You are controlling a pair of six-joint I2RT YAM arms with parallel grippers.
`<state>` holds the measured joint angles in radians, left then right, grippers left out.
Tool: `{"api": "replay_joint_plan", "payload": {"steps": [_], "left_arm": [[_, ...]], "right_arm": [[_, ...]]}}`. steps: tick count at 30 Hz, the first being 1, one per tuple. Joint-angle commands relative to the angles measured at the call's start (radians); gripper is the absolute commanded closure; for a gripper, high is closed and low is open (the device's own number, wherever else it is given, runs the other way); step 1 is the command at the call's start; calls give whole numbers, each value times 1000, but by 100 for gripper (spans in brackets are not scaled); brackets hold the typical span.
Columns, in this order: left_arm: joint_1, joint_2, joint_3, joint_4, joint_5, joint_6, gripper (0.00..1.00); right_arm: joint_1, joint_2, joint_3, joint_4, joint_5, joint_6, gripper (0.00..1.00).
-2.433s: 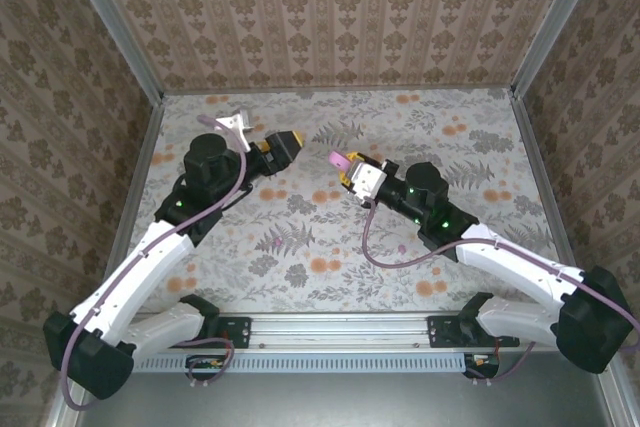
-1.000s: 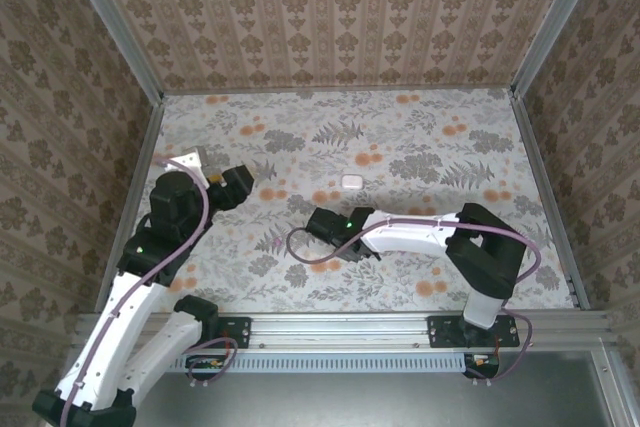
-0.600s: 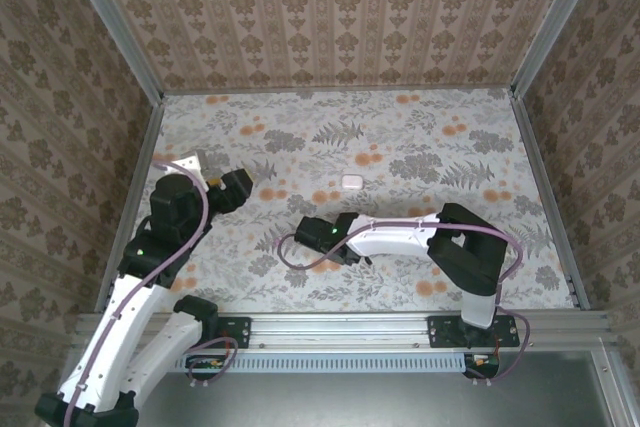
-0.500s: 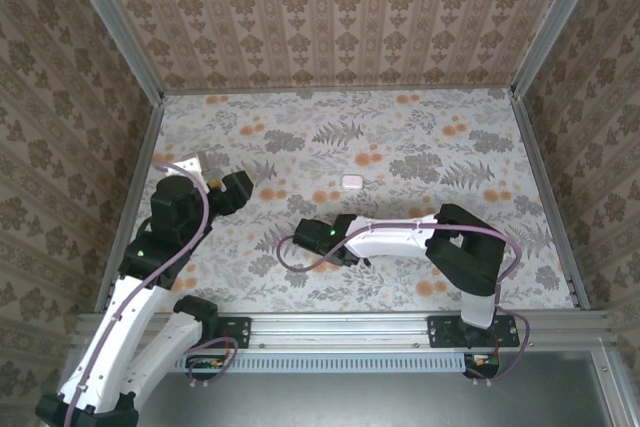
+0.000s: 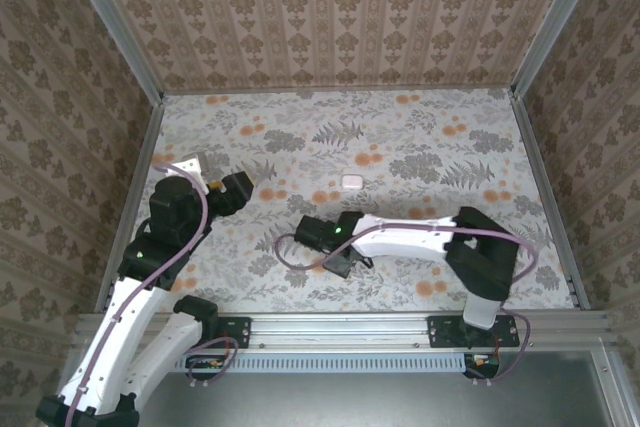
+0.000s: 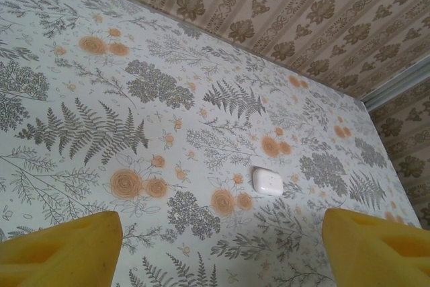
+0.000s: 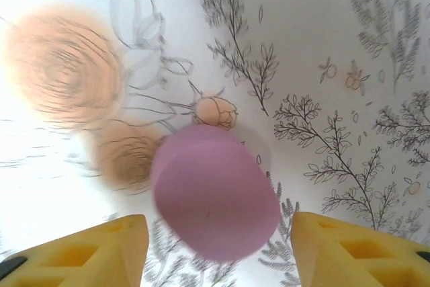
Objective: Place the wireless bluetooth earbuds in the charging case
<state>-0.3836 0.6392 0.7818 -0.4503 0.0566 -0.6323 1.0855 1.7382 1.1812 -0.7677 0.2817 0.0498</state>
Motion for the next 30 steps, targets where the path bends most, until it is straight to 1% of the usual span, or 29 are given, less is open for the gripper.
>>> {"api": "replay_joint_plan", "payload": {"steps": [1, 2, 5, 7, 8, 10, 12, 14, 15, 16, 20, 22, 28, 30], "left_arm": [[10, -11, -3, -1, 17, -12, 21], [9, -8, -3, 1, 20, -12, 20], [11, 5, -3, 11, 35, -15, 21], [11, 21, -3, 21, 58, -16, 21], [11, 29, -3, 22, 64, -18, 21], [11, 44, -1, 26, 81, -23, 21], [9, 56, -1, 34, 97, -26, 21], [10, 62, 0, 38, 99, -34, 21], [9, 66, 0, 41, 101, -36, 21], [10, 67, 1, 46, 103, -37, 21], [9, 76, 10, 38, 110, -39, 21], [10, 75, 11, 34, 110, -41, 21], [9, 83, 6, 31, 103, -42, 18], [10, 91, 10, 23, 107, -37, 17]], "right_arm": [[-71, -181, -11, 11, -152, 98, 35], [-106, -217, -26, 20, -197, 121, 34], [-265, -313, -106, 54, -377, 232, 32], [-390, -347, -196, 108, -564, 299, 32], [-436, -374, -228, 124, -607, 342, 32], [-505, -369, -279, 133, -638, 413, 41], [-522, -353, -292, 124, -627, 415, 41], [-524, -292, -288, 142, -630, 416, 43], [-524, -265, -279, 148, -609, 418, 46], [-523, -236, -266, 147, -588, 418, 47], [-521, -152, -214, 160, -516, 396, 46], [-517, -107, -178, 160, -531, 366, 46], [-462, 5, -98, 127, -473, 323, 46], [-450, 27, -90, 114, -431, 314, 46]]}}
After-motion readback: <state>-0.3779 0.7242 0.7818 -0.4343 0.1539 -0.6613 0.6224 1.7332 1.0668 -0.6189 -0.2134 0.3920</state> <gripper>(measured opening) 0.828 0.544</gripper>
